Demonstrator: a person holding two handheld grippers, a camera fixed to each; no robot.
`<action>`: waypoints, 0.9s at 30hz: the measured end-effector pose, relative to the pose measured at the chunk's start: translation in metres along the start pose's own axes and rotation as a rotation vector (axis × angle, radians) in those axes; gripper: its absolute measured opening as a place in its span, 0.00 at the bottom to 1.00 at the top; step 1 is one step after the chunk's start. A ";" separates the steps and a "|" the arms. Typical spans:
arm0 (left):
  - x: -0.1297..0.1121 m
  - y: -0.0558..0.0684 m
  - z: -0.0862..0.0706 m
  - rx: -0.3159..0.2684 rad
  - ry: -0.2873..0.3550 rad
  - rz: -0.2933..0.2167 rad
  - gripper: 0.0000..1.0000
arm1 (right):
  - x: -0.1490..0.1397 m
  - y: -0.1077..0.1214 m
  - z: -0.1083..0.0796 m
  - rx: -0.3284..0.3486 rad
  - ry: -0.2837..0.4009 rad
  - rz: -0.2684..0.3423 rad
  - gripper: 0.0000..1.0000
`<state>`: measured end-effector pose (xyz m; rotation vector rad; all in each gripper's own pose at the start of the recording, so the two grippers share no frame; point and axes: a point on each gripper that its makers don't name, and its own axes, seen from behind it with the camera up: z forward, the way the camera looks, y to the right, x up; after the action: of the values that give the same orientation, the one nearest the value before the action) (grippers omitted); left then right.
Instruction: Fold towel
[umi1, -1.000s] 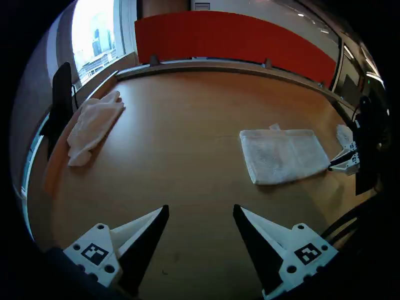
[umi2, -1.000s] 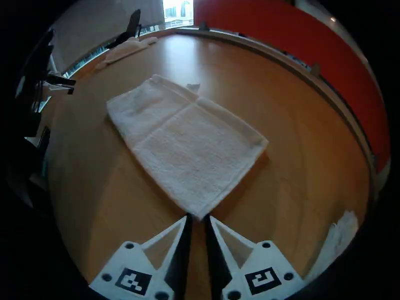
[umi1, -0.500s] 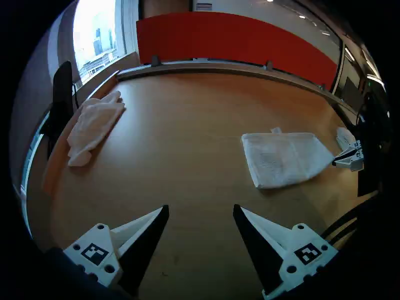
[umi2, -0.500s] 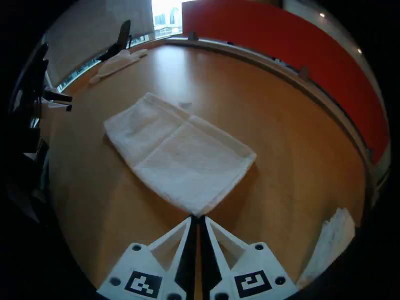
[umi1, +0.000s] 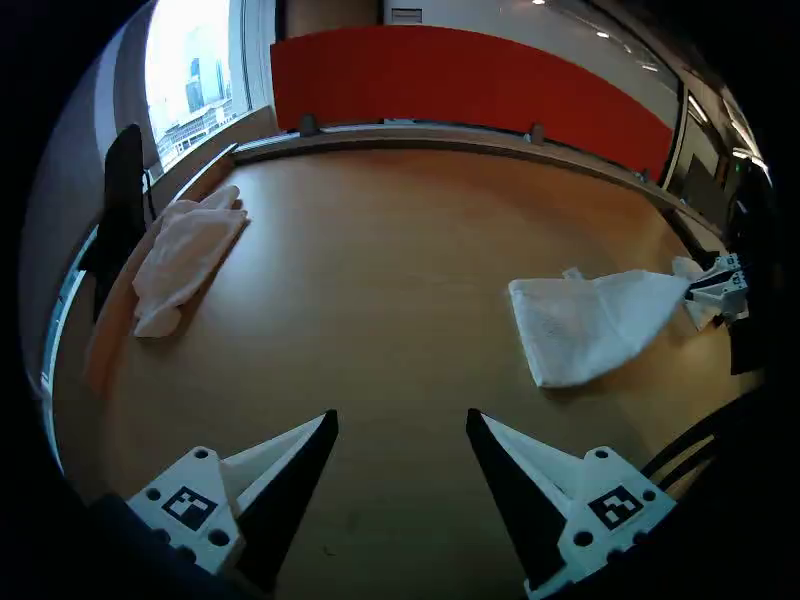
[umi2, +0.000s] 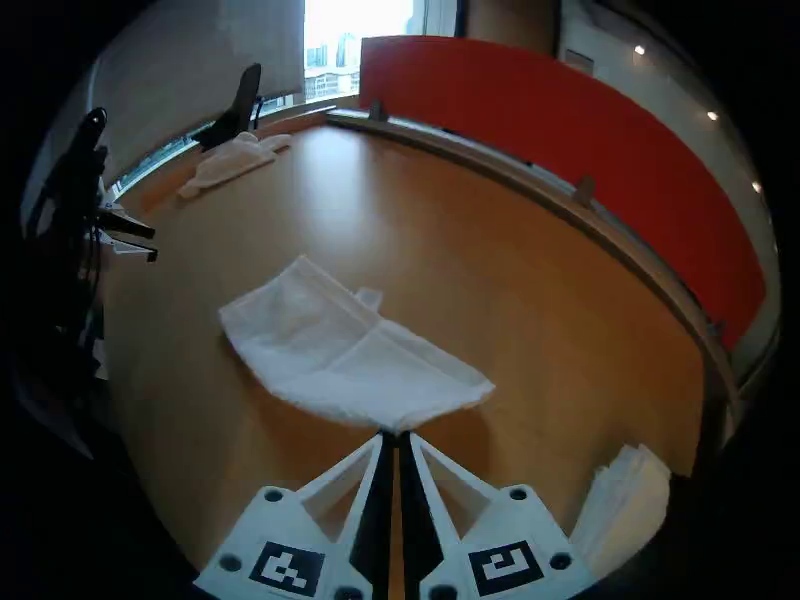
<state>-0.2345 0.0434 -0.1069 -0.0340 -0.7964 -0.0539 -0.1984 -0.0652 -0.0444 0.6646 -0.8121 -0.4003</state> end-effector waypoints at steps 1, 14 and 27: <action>0.000 0.000 0.000 -0.001 0.001 0.000 0.96 | 0.001 0.002 -0.003 -0.004 0.002 -0.001 0.04; 0.001 0.002 -0.003 -0.004 0.004 0.001 0.95 | 0.005 0.018 -0.031 -0.048 0.010 -0.032 0.03; 0.000 0.002 -0.004 -0.007 0.008 -0.009 0.95 | 0.036 -0.014 -0.015 0.014 0.040 -0.086 0.03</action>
<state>-0.2315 0.0449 -0.1099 -0.0367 -0.7884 -0.0649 -0.1647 -0.0897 -0.0420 0.7200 -0.7505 -0.4576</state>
